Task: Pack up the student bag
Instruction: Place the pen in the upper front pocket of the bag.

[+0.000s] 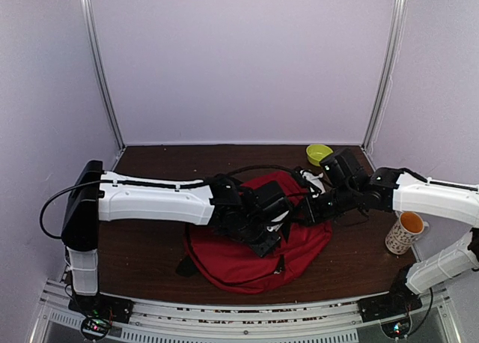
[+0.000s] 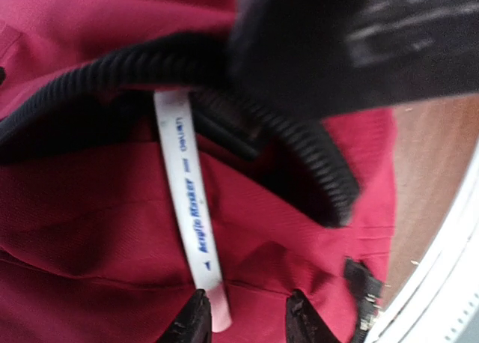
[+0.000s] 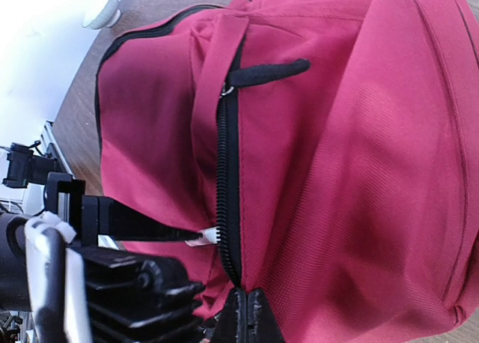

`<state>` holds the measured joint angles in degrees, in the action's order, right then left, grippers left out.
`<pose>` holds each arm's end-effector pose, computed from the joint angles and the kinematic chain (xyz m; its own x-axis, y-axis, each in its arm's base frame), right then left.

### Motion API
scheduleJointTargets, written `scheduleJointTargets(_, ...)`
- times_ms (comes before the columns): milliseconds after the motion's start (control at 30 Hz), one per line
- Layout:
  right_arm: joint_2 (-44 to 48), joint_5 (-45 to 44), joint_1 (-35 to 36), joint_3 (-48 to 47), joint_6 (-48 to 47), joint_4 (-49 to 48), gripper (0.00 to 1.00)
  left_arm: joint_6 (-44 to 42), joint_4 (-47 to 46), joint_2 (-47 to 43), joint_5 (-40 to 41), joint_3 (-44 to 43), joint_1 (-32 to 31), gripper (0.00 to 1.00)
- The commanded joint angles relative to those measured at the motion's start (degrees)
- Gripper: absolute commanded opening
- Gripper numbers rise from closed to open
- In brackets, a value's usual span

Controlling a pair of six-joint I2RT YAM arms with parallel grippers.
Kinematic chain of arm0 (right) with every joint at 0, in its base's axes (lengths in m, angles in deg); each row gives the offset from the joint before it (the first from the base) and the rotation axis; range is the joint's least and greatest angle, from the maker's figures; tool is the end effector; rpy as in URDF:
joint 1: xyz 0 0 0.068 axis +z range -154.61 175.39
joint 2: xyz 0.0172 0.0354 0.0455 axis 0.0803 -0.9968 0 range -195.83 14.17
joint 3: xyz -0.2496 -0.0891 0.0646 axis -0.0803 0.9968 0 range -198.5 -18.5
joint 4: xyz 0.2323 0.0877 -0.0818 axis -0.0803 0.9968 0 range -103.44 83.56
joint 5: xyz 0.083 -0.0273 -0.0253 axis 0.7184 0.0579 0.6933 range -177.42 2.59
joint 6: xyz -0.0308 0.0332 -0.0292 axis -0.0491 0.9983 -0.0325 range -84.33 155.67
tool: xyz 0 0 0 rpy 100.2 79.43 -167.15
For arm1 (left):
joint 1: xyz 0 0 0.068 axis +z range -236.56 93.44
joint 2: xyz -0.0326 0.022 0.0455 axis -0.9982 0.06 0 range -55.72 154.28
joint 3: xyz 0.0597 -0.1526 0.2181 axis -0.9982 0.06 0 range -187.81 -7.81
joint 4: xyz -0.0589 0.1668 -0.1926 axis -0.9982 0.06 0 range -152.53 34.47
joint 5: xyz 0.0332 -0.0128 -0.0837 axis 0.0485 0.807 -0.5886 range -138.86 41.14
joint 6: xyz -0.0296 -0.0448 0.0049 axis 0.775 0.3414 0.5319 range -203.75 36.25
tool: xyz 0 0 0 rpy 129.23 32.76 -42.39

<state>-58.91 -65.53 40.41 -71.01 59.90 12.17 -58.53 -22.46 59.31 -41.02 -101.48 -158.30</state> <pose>0.1799 0.1988 0.2588 -0.8093 -0.2712 -0.5211 -0.5557 0.6411 0.5294 0.1407 -0.4107 0.2234 -0.6411 0.5958 -0.4837 0.7154 0.6922 -0.0954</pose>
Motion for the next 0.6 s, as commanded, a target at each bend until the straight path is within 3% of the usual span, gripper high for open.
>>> scheduleJointTargets(0, 0.3, 0.5, 0.6, -0.7, -0.3, 1.1, 0.0, -1.1, 3.1, 2.4, 7.0, -2.6, -0.9, 0.35)
scheduleJointTargets(567, -1.2, -0.1, 0.2, -4.8, 2.0, 2.2, 0.0, 3.1, -2.7, 5.0, 16.5, 2.7, -3.7, 0.34)
